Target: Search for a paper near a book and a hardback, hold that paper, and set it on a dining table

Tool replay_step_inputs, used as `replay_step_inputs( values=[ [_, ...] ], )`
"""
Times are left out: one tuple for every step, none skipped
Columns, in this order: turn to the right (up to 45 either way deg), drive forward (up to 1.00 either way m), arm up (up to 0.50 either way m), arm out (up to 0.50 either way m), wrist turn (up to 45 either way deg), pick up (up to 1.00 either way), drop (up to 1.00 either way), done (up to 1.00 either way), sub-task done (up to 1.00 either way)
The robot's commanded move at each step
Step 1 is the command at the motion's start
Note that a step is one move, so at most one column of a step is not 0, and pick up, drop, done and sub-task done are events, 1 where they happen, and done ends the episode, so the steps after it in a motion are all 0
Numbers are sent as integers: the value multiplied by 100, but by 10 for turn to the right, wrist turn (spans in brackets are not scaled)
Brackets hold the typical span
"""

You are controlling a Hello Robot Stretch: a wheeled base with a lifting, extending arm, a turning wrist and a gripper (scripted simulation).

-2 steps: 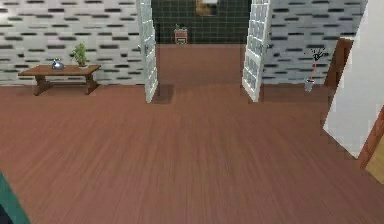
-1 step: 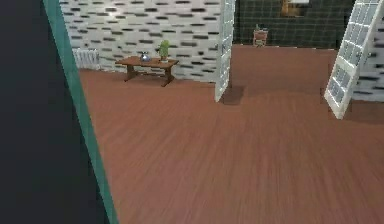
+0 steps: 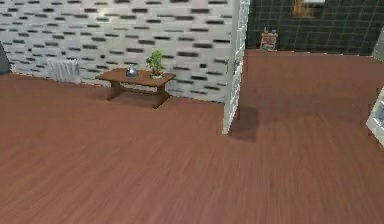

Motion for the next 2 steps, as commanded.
replay_step_inputs(
  values=[
    [-120, 0, 0, 0, 0, 0, 0, 0, 0],
    [0, 30, 0, 0, 0, 0, 0, 0, 0]
  ],
)
